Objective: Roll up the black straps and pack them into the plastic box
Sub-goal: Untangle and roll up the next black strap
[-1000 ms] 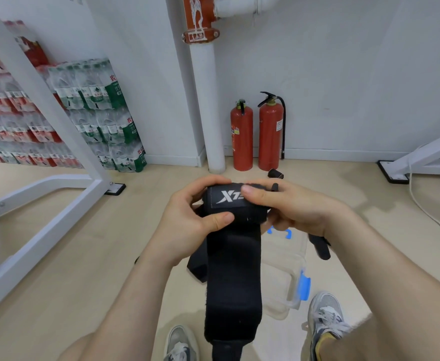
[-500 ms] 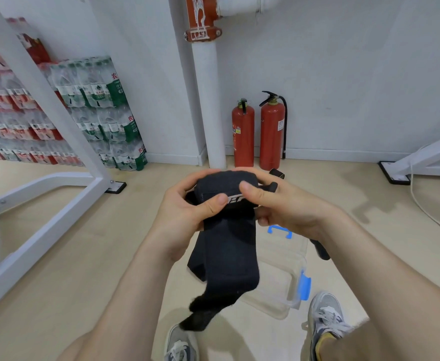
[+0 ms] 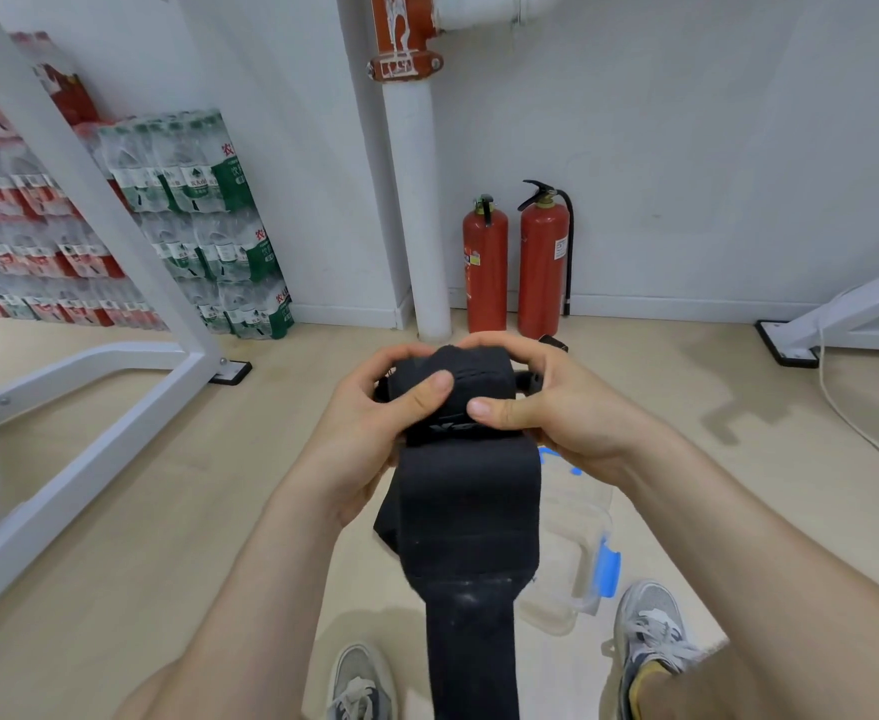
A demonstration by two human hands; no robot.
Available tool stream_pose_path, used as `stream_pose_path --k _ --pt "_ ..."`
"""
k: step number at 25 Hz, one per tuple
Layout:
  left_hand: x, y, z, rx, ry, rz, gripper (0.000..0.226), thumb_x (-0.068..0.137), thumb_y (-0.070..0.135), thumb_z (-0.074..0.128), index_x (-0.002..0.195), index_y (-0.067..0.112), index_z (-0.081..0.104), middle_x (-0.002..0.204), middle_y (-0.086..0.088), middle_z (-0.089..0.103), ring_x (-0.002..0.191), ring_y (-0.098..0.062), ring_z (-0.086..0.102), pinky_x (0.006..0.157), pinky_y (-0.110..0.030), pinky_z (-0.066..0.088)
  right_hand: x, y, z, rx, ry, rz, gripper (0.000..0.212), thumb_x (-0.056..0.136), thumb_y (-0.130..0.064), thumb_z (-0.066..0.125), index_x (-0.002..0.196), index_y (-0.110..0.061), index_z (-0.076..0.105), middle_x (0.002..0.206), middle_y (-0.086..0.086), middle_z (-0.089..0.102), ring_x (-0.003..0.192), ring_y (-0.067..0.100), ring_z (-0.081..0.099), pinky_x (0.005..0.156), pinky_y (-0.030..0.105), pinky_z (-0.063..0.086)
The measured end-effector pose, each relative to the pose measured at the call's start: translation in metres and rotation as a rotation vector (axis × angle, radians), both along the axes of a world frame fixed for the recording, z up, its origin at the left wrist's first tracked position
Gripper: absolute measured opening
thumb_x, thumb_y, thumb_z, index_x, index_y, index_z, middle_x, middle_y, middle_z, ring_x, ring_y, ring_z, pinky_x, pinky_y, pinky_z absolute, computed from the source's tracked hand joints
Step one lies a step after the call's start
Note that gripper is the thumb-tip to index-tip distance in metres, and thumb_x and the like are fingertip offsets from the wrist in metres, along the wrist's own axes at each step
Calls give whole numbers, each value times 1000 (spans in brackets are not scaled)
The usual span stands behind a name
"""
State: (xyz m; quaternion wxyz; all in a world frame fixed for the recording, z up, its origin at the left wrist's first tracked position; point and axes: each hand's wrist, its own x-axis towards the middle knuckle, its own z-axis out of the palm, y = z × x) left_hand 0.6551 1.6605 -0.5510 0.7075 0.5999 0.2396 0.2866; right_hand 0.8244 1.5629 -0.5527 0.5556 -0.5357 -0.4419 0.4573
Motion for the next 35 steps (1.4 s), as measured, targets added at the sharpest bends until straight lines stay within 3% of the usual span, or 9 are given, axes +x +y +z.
stream_pose_path --k 5,10,16,20,23,26,30,32,35 --pt "-2 2 -1 91 -41 25 44 62 6 84 100 23 73 100 -11 70 88 -28 70 68 -37 59 -1 -6 11 -86 72 95 44 80 -38 75 122 -32 64 103 6 66 72 26 59 63 30 57" --pt "0 1 -7 110 -46 28 54 59 -2 83 104 25 70 102 -11 68 93 -29 69 72 -38 58 -1 -2 4 -61 117 19 47 78 -29 73 124 -26 64 113 14 70 96 29 71 78 44 59" --pt "3 -1 -2 -77 65 12 48 77 39 70 121 19 65 107 -11 70 90 -25 71 66 -40 58 -2 -2 1 15 -24 -43 38 83 -15 75 116 -33 68 111 10 70 99 27 71 81 51 60" --pt "2 0 -2 -22 -13 70 47 73 28 74 117 12 68 104 -14 72 91 -27 72 61 -33 58 -1 -6 10 -46 18 32 35 81 -40 67 116 -37 68 104 2 71 91 23 72 73 39 60" --pt "0 -2 -2 82 10 48 37 74 10 76 111 18 70 90 -7 70 76 -18 70 55 -25 54 2 -6 11 -190 73 40 38 77 -59 59 99 -32 75 102 4 76 94 29 73 77 44 60" --pt "-2 -1 -6 165 41 -6 45 71 3 82 108 26 70 100 -12 68 86 -24 70 66 -34 58 3 -4 6 -219 59 80 41 74 -47 69 108 -24 72 103 8 75 96 28 73 84 46 59" --pt "0 -2 -6 -24 59 -40 49 77 38 80 122 31 60 114 -8 67 96 -23 71 76 -43 58 7 -3 8 -129 64 33 53 69 -30 79 120 -22 69 114 8 72 105 27 70 83 44 59" --pt "1 -1 -2 -37 155 -73 52 76 52 68 121 25 64 112 -6 70 93 -19 71 75 -41 59 6 -3 6 -113 -4 25 53 68 -26 81 120 -24 68 114 6 71 104 25 70 83 43 60" --pt "2 0 -1 7 153 -51 48 76 43 69 116 17 68 98 -6 72 80 -16 72 63 -35 59 3 -5 6 -110 -8 40 48 72 -24 80 118 -26 67 111 6 72 104 24 70 83 43 60"
